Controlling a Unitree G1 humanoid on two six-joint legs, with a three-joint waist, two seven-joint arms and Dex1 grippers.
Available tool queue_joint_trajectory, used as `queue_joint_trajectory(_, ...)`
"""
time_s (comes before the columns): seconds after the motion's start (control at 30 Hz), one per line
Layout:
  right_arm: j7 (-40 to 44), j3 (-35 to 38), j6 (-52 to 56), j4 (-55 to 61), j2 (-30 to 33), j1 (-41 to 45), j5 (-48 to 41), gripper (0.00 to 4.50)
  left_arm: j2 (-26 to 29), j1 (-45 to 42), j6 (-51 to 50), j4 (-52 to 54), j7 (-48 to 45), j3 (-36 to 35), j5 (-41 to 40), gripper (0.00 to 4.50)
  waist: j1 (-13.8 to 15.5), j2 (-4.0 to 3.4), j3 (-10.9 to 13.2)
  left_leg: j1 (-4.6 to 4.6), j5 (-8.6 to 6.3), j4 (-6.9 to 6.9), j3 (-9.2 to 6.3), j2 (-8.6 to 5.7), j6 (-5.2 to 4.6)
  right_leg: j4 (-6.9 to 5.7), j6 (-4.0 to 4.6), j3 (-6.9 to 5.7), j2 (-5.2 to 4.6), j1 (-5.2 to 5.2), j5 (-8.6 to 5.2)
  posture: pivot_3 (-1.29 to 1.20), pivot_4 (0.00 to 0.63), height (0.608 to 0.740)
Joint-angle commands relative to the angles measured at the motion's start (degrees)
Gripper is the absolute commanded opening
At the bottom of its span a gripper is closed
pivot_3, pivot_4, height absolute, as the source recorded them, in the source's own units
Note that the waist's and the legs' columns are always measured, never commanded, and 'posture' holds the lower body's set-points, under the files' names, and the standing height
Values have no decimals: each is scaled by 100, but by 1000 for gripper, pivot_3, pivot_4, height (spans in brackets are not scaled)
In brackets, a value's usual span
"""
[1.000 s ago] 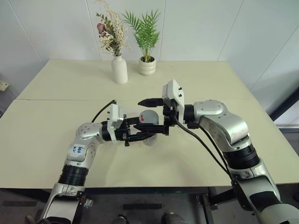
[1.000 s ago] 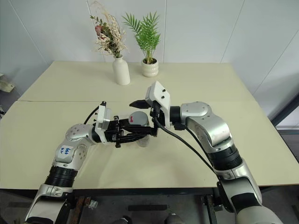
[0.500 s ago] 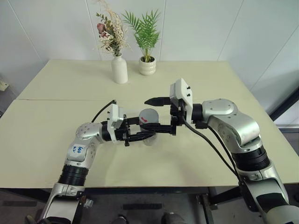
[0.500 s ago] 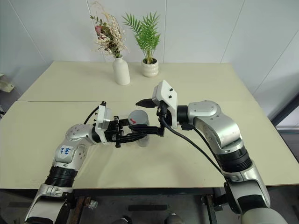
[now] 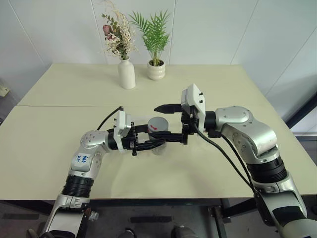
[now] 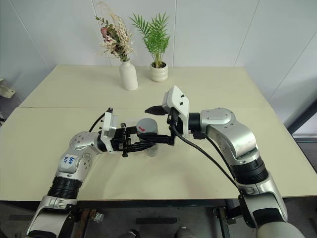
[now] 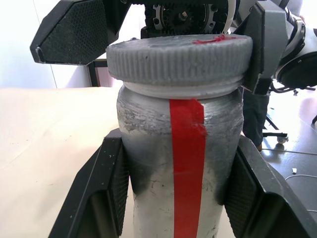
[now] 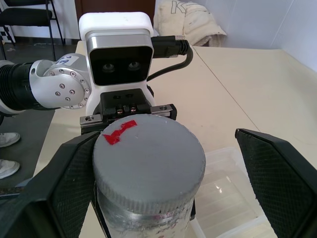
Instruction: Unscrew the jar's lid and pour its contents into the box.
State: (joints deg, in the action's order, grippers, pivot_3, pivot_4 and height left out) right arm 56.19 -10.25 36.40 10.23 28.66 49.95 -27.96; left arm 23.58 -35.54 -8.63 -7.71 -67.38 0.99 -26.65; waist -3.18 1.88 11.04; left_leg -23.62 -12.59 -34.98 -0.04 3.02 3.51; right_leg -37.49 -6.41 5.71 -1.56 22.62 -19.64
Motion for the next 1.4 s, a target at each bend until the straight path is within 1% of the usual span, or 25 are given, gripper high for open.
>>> queue_joint_trajectory(0.03, -22, 188, -19, 221, -5, 4, -104, 4500, 5, -130, 97, 76, -10, -41, -15, 2129, 0, 0, 0, 0, 0, 0, 0, 0, 0, 0, 0, 0, 0, 0, 0, 0, 150, 740)
queue_joint_trajectory(0.37, -101, 336, 167, 276, -113, 46, -404, 4500, 0, -89, 111, 129, 6, -43, -22, 2129, 1, 0, 0, -1, 0, -1, 0, 0, 0, 0, 0, 0, 0, 0, 0, 0, 150, 740)
queue_joint_trajectory(0.97, 18, 198, 164, 246, -85, 0, -303, 4500, 8, -71, 129, 150, 23, -50, -17, 2129, 1, 0, 0, -1, -1, -1, 0, 0, -1, 0, 0, 0, 0, 0, 0, 0, 150, 740)
queue_joint_trajectory(1.07, 51, 180, 202, 240, -77, 8, -320, 3886, 8, -64, 131, 157, 31, -53, -16, 2129, 0, 0, 0, -1, -1, -1, 0, 0, -1, 0, 0, 0, 0, 0, 0, 0, 150, 740)
queue_joint_trajectory(1.13, 52, 182, 215, 240, -79, 9, -324, 3121, 9, -61, 131, 159, 33, -53, -17, 2129, 0, 0, 0, -1, -1, -1, 0, 0, -1, 0, 0, 0, 0, 0, 0, 0, 150, 740)
queue_joint_trajectory(1.2, 67, 177, 215, 223, -79, 17, -317, 2561, 7, -74, 141, 134, 37, -53, -13, 2129, 1, 0, 0, -1, -1, -1, 0, 0, -1, 0, 0, 0, 0, 0, 0, 0, 150, 740)
queue_joint_trajectory(1.4, 59, 188, 182, 210, -84, 44, -295, 2508, 0, -88, 146, 107, 30, -53, -18, 2129, 1, 0, 0, -1, -1, -1, 0, 0, -1, 0, 0, 0, 0, 0, 0, 0, 150, 740)
